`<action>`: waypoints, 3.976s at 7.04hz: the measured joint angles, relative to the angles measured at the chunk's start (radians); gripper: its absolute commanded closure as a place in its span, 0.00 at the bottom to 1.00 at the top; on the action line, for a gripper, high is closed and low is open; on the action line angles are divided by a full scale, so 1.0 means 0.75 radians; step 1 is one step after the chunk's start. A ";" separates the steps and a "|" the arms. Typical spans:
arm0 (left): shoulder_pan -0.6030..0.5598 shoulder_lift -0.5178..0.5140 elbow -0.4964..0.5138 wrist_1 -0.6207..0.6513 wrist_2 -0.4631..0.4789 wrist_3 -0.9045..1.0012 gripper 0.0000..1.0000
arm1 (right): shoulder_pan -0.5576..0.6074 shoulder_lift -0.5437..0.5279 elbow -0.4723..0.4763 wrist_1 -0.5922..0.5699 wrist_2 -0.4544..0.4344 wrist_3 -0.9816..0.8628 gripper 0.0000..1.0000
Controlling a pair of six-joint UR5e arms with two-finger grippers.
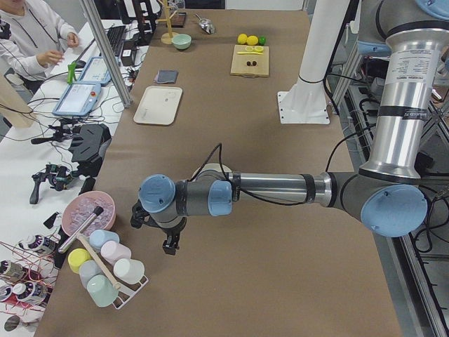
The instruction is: Place red cherry on plate
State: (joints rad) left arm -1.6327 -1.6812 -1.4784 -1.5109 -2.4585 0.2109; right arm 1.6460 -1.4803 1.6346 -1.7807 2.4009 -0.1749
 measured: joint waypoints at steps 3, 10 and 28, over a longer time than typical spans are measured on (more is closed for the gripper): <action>0.005 0.006 0.008 -0.005 -0.009 0.006 0.02 | -0.001 -0.004 0.016 0.001 -0.036 -0.003 0.00; 0.036 0.246 -0.055 -0.173 -0.021 -0.033 0.01 | -0.009 -0.155 0.129 -0.009 0.024 -0.001 0.00; 0.512 0.095 0.251 -1.051 -0.320 -0.682 0.02 | -0.180 -0.176 0.133 -0.001 -0.028 0.098 0.00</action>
State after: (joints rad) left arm -1.2483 -1.6101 -1.2898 -2.2989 -2.6983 -0.3005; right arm 1.5110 -1.6122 1.7343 -1.7818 2.3797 -0.1012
